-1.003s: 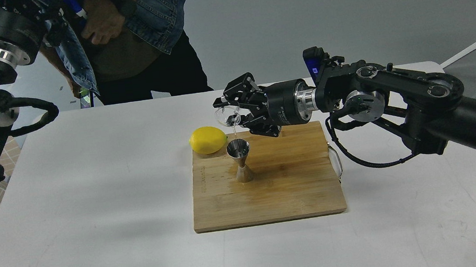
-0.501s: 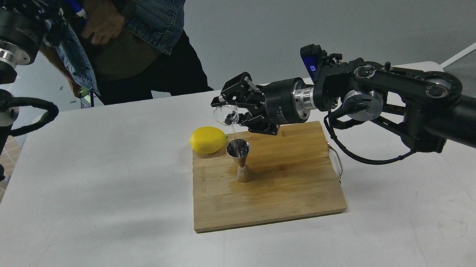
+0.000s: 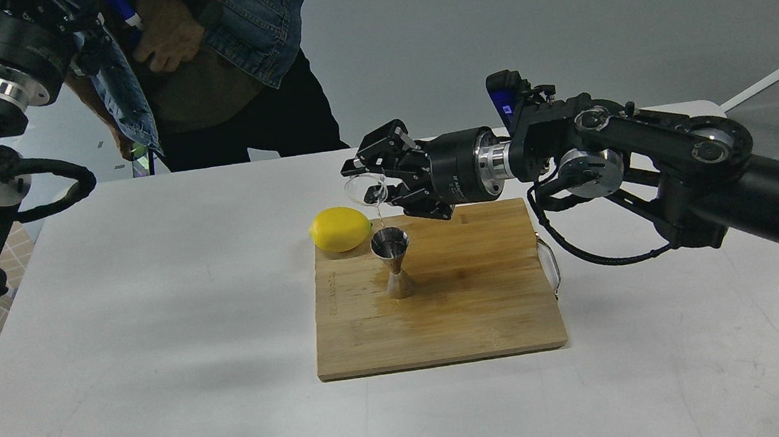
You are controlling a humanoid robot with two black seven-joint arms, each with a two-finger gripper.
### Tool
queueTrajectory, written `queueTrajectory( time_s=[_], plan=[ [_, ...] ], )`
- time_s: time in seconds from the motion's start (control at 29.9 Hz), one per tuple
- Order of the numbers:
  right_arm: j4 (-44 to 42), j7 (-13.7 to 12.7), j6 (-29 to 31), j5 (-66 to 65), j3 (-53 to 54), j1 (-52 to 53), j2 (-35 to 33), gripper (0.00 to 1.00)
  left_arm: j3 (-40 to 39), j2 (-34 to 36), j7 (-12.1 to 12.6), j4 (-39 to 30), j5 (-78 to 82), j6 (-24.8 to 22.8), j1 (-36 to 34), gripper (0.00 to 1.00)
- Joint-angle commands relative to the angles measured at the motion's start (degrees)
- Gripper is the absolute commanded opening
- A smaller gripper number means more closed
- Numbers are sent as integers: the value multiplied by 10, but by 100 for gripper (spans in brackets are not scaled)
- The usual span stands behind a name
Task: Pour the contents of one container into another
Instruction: 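Hold the tipped glass over the jigger with the right gripper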
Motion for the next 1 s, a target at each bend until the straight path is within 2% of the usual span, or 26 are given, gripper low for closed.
queueTrajectory(
  time_s=[0.0,0.97],
  plan=[
    [2,0,0,0,0,1,0,43,0,0,0,0,0,0,-1,98],
    [3,3,7,-14,-38,31,0,43,0,1,0,0,0,0,-4,98]
  ],
)
